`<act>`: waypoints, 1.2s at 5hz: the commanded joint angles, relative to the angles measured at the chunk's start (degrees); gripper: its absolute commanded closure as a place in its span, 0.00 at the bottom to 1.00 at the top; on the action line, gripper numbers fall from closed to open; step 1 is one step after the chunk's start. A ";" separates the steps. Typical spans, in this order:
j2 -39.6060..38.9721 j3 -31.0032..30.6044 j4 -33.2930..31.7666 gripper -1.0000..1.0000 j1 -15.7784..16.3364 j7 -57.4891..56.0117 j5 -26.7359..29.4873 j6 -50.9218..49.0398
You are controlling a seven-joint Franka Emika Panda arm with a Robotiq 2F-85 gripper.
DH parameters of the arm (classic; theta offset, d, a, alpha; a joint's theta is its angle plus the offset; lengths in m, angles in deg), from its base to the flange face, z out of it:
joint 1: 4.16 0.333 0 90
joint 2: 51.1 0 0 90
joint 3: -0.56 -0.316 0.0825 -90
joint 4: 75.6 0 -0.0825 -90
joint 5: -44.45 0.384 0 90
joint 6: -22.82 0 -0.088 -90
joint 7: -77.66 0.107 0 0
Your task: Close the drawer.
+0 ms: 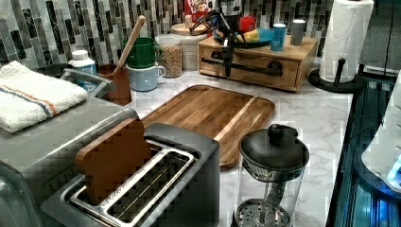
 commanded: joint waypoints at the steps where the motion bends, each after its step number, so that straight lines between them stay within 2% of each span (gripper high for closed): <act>1: -1.37 5.53 6.30 1.00 -5.56 -0.85 -1.01 3.72; 6: -1.38 5.64 6.29 1.00 -5.46 -0.91 -0.94 3.72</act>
